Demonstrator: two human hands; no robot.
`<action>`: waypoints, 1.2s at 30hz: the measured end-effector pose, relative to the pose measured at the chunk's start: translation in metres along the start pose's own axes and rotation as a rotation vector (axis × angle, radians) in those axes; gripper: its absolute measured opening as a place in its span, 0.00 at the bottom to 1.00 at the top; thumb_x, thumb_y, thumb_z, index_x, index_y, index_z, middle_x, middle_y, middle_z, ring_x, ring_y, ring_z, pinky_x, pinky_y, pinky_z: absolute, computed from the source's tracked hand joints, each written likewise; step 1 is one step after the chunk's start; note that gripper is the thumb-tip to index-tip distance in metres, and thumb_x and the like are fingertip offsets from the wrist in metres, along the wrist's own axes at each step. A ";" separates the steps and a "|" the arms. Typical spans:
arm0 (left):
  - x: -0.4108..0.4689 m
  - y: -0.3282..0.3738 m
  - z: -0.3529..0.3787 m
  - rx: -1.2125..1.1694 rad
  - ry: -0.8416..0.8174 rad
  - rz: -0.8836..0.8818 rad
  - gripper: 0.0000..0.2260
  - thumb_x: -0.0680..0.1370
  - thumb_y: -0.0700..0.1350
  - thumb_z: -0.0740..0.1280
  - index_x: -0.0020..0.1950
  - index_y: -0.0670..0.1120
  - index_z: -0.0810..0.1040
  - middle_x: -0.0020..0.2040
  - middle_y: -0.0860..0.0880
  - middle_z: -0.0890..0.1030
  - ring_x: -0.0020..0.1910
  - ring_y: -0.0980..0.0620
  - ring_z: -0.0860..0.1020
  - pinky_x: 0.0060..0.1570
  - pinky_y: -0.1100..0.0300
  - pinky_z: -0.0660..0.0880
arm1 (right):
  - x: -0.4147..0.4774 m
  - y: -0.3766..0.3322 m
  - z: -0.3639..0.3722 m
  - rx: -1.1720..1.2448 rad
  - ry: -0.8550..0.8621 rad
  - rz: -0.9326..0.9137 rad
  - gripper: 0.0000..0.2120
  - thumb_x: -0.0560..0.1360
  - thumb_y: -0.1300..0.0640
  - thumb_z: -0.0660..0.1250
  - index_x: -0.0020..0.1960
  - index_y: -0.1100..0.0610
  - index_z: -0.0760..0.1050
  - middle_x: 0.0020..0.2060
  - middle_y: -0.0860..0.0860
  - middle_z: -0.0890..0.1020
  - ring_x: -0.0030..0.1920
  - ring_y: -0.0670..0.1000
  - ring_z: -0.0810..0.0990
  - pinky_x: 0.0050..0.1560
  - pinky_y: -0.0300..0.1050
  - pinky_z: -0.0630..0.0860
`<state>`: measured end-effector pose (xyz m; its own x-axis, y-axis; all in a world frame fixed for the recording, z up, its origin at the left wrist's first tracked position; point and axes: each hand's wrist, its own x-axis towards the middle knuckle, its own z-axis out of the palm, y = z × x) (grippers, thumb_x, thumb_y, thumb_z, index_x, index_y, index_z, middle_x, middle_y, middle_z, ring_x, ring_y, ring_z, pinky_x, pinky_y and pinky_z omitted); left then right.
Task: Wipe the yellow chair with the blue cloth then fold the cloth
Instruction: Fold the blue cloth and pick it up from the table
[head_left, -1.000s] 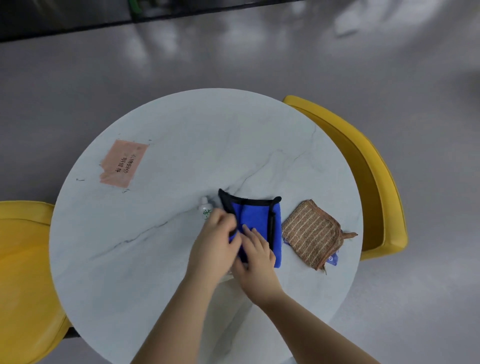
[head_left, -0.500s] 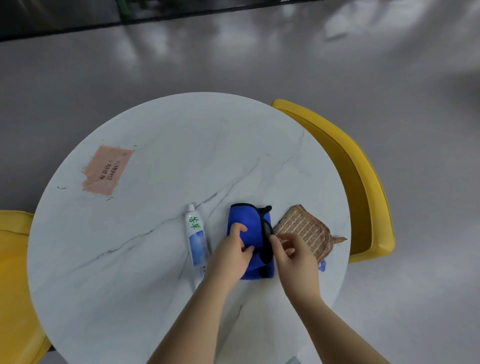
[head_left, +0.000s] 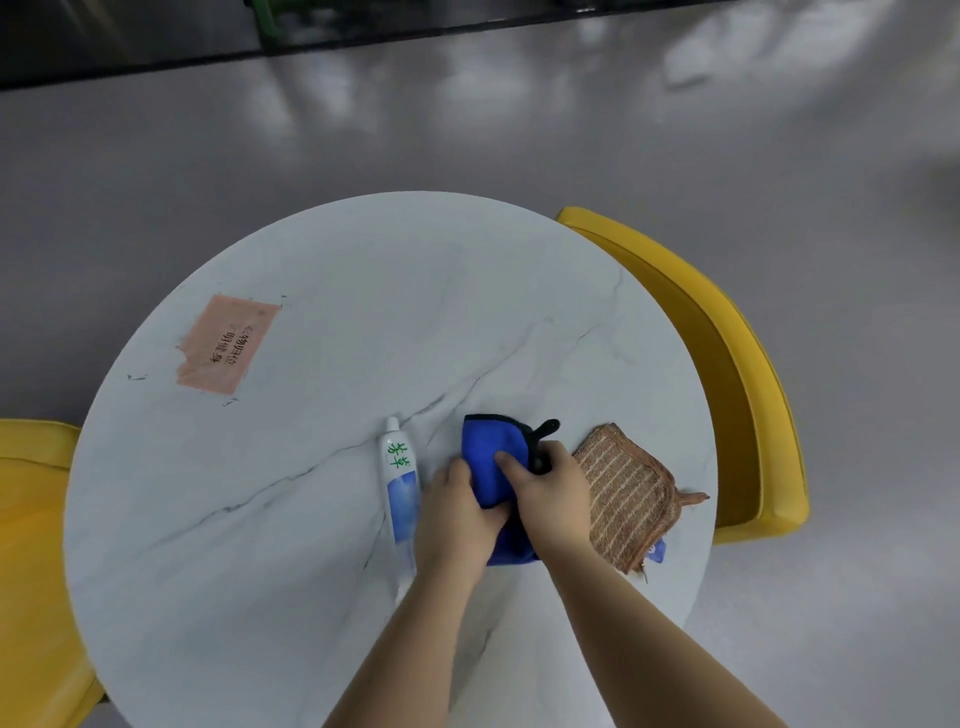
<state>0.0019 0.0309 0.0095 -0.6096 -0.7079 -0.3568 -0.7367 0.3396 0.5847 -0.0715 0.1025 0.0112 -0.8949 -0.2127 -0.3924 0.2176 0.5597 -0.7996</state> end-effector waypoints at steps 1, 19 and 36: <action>0.006 0.003 -0.007 -0.068 0.014 0.067 0.15 0.70 0.51 0.74 0.45 0.46 0.70 0.45 0.52 0.72 0.46 0.49 0.73 0.44 0.57 0.71 | 0.001 -0.004 -0.004 0.133 -0.007 -0.002 0.14 0.70 0.48 0.73 0.41 0.56 0.72 0.34 0.47 0.77 0.35 0.48 0.75 0.38 0.45 0.70; -0.009 0.058 -0.113 -0.841 0.030 0.144 0.26 0.78 0.33 0.61 0.62 0.65 0.72 0.55 0.65 0.80 0.53 0.64 0.80 0.52 0.63 0.78 | -0.028 -0.110 0.002 0.610 -0.470 0.042 0.23 0.71 0.40 0.70 0.59 0.45 0.64 0.55 0.49 0.79 0.52 0.51 0.83 0.54 0.56 0.79; -0.092 -0.136 -0.290 -1.006 0.283 0.108 0.30 0.77 0.32 0.64 0.76 0.54 0.66 0.71 0.54 0.74 0.67 0.53 0.74 0.66 0.53 0.73 | -0.201 -0.188 0.172 0.471 -0.971 -0.120 0.21 0.72 0.48 0.73 0.62 0.48 0.72 0.55 0.54 0.82 0.54 0.55 0.83 0.57 0.61 0.77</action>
<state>0.2433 -0.1294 0.1737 -0.4711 -0.8676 -0.1593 -0.0204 -0.1698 0.9853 0.1343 -0.0976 0.1622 -0.2749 -0.9042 -0.3267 0.4621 0.1738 -0.8696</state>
